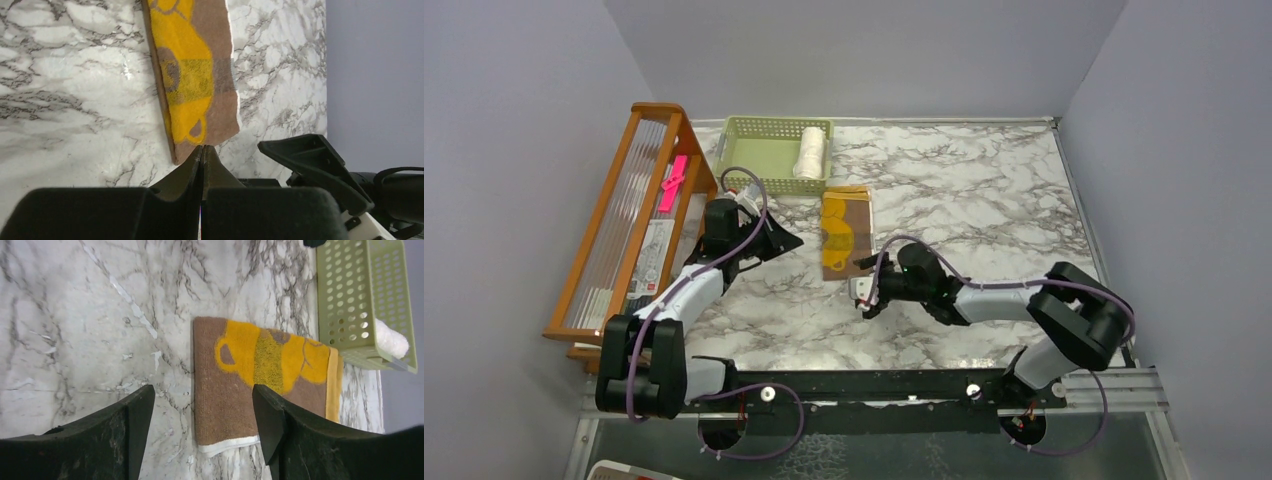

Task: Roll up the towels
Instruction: Roll the towel at the center of the board.

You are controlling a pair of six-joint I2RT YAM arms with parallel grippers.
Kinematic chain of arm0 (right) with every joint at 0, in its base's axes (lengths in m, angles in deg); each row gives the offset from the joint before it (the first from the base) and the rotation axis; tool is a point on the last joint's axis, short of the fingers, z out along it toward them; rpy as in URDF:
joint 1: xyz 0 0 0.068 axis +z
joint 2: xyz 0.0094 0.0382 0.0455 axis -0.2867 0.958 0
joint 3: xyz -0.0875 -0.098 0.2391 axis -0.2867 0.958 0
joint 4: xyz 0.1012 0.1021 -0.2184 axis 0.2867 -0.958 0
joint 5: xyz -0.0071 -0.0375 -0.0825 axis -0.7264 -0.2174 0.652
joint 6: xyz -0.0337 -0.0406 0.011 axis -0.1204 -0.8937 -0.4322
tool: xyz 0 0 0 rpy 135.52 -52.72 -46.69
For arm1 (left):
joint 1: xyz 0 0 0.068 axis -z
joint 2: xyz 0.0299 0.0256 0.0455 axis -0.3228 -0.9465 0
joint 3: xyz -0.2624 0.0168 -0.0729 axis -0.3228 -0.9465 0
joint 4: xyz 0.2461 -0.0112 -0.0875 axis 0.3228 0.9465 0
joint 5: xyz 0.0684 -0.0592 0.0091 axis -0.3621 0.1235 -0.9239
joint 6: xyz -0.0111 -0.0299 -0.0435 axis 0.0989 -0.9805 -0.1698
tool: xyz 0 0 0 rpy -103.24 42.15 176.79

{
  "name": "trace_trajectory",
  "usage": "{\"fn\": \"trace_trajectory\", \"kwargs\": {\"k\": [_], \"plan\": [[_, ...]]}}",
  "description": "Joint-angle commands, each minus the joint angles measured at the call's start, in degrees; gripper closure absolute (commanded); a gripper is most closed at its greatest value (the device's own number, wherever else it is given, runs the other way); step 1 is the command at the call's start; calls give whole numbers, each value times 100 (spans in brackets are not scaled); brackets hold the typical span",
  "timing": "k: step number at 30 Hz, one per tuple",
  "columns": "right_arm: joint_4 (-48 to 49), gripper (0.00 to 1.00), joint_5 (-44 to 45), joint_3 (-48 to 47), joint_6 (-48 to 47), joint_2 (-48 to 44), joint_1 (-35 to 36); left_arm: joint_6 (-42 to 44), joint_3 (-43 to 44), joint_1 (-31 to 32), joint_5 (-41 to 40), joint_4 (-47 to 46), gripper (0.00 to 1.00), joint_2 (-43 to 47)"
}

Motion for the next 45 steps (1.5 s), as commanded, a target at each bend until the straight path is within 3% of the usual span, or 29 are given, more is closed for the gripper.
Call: {"fn": "trace_trajectory", "kwargs": {"k": [1, 9, 14, 19, 22, 29, 32, 35, 39, 45], "plan": [[-22, 30, 982, -273, -846, 704, 207, 132, -151, -153, 235, 137, 98, 127], [132, 44, 1088, -661, -790, 1451, 254, 145, -199, -257, 386, 189, 98, 181], [-94, 59, 1180, -964, -774, 1769, 260, 145, -220, -287, 435, 175, 98, 157], [-262, 63, 1251, -1117, -659, 1930, 262, 131, -214, -311, 483, 148, 98, 133], [-701, 79, 1288, -1344, -349, 1988, 263, 127, -216, -318, 530, 141, 98, 105], [-2395, 98, 283, -1954, 754, 1524, 245, 97, -230, -320, 723, 148, 98, 127], [-3553, 99, -615, -2563, 1242, 1466, 175, 108, -239, -320, 840, 192, 98, 217], [-4126, 99, -1302, -2956, 1998, 1502, 8, -8, -316, -318, 1104, 9, 98, 312], [-4373, 99, -2223, -3127, 2542, 1604, -224, -323, -531, -186, 1363, -455, 98, 260], [-4368, 99, -2494, -3134, 2643, 1680, -268, -727, -730, 779, 1185, -1256, 99, -270]]}}
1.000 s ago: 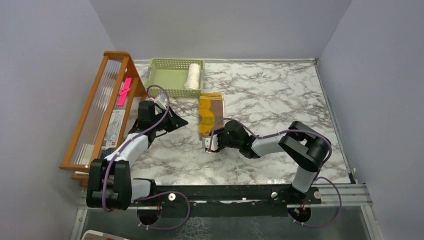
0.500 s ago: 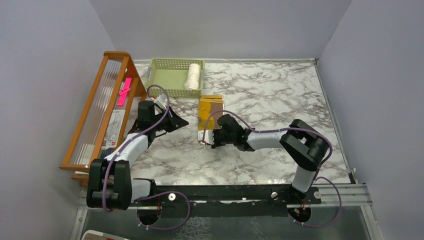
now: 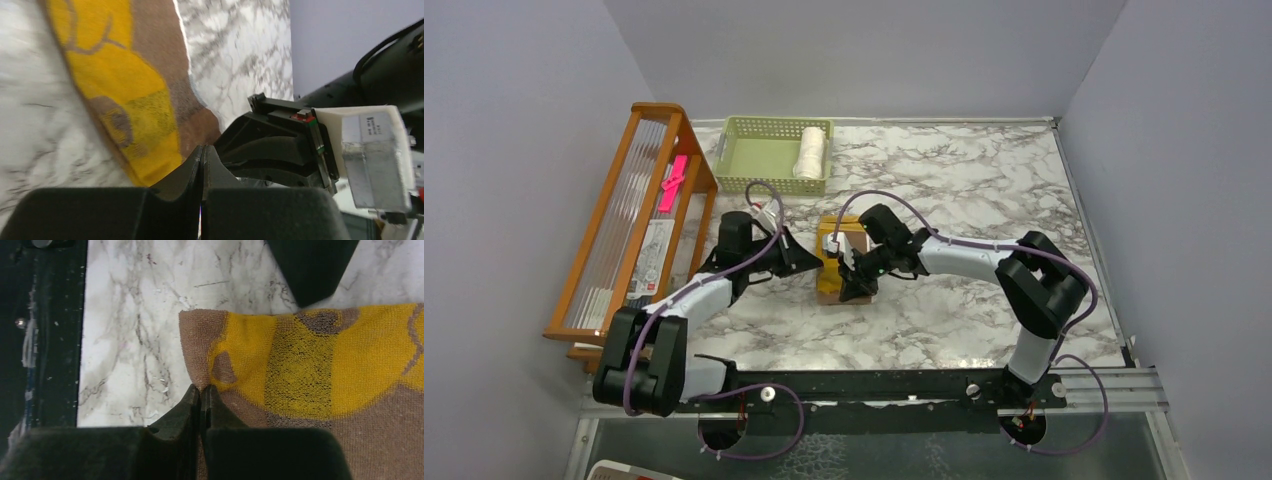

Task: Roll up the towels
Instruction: Roll the towel at the center of the board.

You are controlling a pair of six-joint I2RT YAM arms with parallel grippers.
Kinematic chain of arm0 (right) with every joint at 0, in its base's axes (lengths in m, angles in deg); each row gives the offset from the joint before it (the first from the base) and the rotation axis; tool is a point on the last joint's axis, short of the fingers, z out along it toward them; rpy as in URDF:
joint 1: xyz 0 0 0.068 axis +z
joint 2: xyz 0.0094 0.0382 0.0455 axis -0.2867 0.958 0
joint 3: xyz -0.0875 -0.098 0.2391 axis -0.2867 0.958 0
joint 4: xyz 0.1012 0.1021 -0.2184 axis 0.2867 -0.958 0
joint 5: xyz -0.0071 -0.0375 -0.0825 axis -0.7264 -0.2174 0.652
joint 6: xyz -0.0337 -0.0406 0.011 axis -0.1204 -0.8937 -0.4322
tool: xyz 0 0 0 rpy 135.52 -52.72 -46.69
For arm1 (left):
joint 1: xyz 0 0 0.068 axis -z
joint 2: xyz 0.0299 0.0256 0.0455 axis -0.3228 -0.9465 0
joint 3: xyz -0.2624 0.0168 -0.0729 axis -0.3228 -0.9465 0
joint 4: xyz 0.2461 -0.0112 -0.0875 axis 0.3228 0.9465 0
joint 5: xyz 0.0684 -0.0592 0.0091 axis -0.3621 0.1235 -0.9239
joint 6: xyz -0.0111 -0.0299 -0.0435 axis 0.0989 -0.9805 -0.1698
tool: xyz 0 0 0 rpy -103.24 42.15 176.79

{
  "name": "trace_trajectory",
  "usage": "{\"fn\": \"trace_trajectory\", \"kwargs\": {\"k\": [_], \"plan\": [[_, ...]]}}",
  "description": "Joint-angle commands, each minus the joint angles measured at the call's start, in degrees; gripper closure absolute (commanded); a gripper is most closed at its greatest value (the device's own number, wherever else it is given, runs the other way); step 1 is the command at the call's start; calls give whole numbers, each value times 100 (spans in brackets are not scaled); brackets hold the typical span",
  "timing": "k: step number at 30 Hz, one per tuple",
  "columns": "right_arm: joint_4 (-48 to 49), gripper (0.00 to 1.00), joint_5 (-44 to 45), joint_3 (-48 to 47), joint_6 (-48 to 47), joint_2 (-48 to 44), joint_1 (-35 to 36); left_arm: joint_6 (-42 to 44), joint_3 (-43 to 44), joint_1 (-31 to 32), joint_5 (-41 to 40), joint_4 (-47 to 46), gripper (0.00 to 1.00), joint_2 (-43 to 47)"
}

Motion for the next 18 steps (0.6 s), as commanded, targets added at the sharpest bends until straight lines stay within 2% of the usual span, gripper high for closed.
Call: {"fn": "trace_trajectory", "kwargs": {"k": [1, 5, 18], "plan": [[-330, 99, -657, -122, 311, 36, 9, -372, -132, 716, 76, -909, 98, -401], [-422, 99, -671, -138, 261, 132, -4, -524, -229, 979, 17, -1349, 99, -787], [-534, 99, -919, -254, 394, 127, -198, -303, -793, 1317, -238, -1629, 100, -1760]]}}
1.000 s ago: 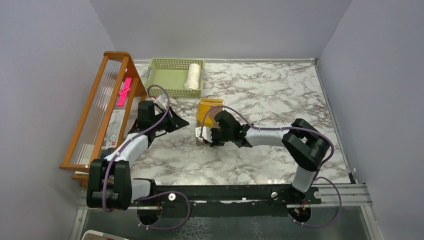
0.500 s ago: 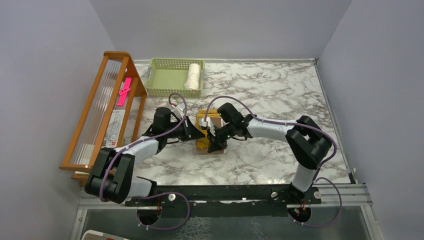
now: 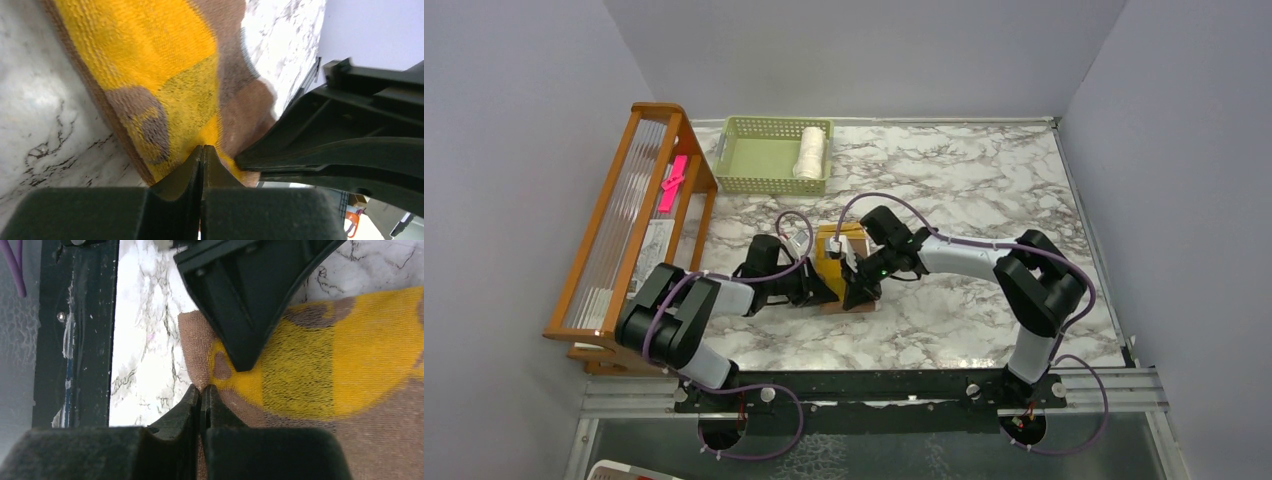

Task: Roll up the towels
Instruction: Roll the towel at the center of the board.

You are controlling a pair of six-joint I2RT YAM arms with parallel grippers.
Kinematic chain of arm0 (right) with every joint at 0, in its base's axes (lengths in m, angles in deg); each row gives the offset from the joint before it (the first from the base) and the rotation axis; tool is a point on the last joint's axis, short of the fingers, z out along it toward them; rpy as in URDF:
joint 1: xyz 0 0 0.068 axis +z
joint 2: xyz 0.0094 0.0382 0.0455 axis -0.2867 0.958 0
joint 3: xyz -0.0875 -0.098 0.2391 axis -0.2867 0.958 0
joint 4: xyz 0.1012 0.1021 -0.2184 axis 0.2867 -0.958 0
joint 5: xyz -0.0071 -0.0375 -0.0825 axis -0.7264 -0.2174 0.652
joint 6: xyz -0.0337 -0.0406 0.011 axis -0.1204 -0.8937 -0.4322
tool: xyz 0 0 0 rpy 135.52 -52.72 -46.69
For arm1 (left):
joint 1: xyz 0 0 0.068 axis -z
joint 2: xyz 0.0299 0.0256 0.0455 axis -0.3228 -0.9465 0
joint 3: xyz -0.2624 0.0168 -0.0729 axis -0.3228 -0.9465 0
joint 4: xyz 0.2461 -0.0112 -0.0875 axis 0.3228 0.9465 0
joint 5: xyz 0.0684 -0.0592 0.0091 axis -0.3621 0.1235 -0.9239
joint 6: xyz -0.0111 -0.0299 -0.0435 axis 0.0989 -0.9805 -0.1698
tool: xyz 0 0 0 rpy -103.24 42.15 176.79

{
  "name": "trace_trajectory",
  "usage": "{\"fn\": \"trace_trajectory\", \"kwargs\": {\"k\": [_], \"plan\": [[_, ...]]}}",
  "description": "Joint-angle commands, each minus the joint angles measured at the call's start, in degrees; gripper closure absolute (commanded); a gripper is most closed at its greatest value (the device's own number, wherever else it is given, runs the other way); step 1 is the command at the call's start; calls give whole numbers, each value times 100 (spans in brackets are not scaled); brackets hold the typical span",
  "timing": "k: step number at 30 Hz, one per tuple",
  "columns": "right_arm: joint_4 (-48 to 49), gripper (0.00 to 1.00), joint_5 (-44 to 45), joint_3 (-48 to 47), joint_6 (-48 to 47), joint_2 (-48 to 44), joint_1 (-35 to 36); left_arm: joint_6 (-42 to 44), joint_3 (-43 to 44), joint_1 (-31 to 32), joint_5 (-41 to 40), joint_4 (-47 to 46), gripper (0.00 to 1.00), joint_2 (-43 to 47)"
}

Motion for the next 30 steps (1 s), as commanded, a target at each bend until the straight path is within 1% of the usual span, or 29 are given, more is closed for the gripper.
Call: {"fn": "trace_trajectory", "kwargs": {"k": [1, 5, 8, 13, 15, 17, 19, 20, 21, 23, 24, 26, 27, 29, 30], "plan": [[-102, 99, -462, -287, 161, 82, -133, 149, -175, 141, -207, -300, 100, -307], [-351, 99, -872, -511, 67, 243, -255, 249, -236, 144, -367, -301, 100, -604], [-720, 99, -1409, -830, 21, 566, -411, 233, -136, 137, -344, -292, 100, -745], [-1712, 99, -2507, -1546, -115, 1421, -637, 89, 210, 33, -273, -88, 100, -509], [-2320, 99, -2760, -2077, -127, 1891, -684, 115, 429, -127, -250, 212, 100, -260], [-3076, 99, -3036, -2520, -433, 2373, -725, 286, 744, -396, -269, 750, 100, 33], [-3360, 99, -3260, -2743, -552, 2728, -745, 689, 1199, -779, -394, 1665, 100, 342], [-3364, 99, -3369, -2779, -514, 2848, -769, 945, 1451, -921, -490, 2295, 100, 476], [-3372, 99, -3544, -2794, -508, 2931, -793, 1168, 1677, -1048, -578, 2689, 100, 617], [-3239, 99, -3748, -2759, -366, 3045, -857, 1530, 2039, -1222, -688, 3283, 98, 850], [-2900, 99, -3646, -2670, 14, 3058, -892, 1639, 2144, -1250, -667, 3447, 98, 950], [-2069, 99, -3188, -2415, 1027, 3032, -954, 1719, 2141, -1252, -337, 3441, 97, 1141], [-1721, 99, -2915, -2295, 1468, 3010, -1000, 1627, 2015, -1230, -57, 3268, 100, 1229], [-1248, 99, -2405, -2153, 2116, 3005, -1087, 1423, 1675, -1091, 438, 2841, 100, 1422], [-1040, 99, -2194, -2081, 2430, 2994, -1132, 1357, 1501, -959, 488, 2704, 100, 1552]]}}
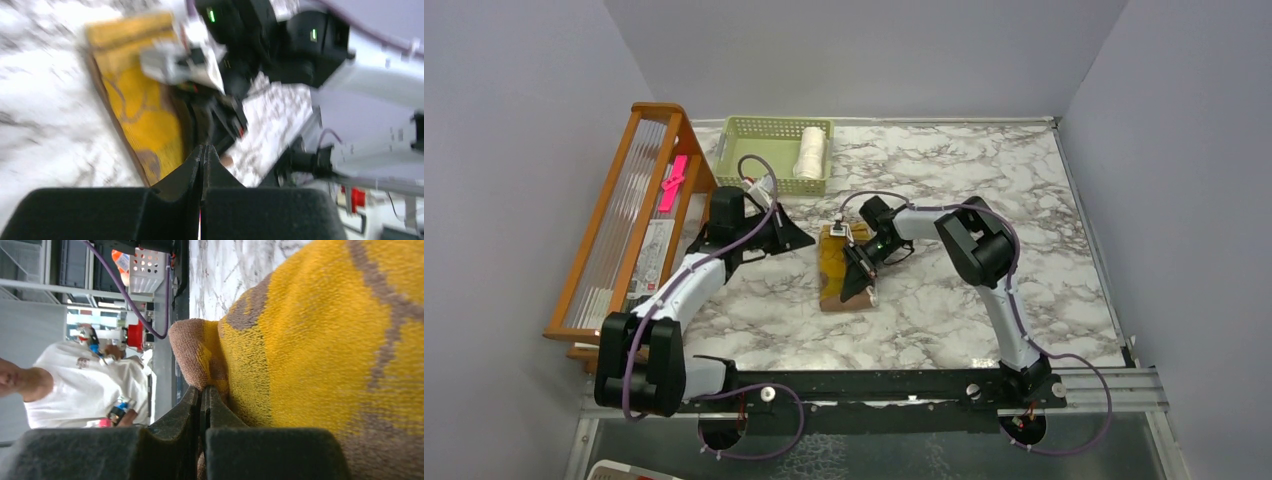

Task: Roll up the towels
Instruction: Roll the towel at the center of the board.

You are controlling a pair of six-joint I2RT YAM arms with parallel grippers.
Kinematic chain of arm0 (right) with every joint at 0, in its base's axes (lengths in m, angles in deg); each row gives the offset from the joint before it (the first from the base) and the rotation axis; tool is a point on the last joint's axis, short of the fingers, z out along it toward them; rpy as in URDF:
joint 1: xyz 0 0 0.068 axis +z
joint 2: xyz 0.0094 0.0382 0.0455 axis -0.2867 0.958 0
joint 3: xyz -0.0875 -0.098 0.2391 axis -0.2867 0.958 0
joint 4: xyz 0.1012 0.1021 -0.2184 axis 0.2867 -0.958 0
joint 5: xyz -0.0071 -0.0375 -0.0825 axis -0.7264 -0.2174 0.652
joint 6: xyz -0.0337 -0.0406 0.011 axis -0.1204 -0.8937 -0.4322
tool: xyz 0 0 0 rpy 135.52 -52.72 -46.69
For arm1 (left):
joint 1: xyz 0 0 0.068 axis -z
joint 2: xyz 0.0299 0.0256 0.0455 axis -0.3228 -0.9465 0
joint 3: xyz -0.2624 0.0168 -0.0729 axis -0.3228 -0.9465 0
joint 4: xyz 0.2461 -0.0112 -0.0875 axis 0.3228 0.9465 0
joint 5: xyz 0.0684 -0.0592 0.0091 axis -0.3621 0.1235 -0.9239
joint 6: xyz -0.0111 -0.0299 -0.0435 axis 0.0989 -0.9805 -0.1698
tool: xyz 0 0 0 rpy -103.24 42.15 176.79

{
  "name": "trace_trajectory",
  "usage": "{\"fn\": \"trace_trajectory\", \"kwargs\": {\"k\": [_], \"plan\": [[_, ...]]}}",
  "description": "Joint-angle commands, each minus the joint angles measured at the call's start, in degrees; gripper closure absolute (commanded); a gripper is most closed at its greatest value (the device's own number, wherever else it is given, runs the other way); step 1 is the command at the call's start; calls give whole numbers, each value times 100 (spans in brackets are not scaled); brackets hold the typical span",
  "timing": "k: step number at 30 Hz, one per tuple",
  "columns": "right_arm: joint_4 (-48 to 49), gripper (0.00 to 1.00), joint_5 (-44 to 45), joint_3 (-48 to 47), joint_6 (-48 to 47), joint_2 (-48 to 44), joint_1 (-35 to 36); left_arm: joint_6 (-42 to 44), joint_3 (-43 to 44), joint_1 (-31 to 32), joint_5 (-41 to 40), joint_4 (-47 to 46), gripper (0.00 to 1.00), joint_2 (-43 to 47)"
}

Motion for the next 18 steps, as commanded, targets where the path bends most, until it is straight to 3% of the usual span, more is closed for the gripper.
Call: {"fn": "trace_trajectory", "kwargs": {"k": [1, 7, 10, 18], "plan": [[1383, 99, 1109, 361, 1811, -21, -229, 20, -714, 448, 756, -16, 100, 425], [1977, 99, 1779, 557, 2946, 27, -298, -669, -1395, 1451, 374, -947, 100, 407], [2167, 99, 1717, 623, 3192, 94, -296, -917, -1665, 1509, 221, -1500, 100, 194], [2264, 99, 1674, 812, 3238, -2, -313, -616, -1556, 1508, -341, -1640, 100, -535]]}}
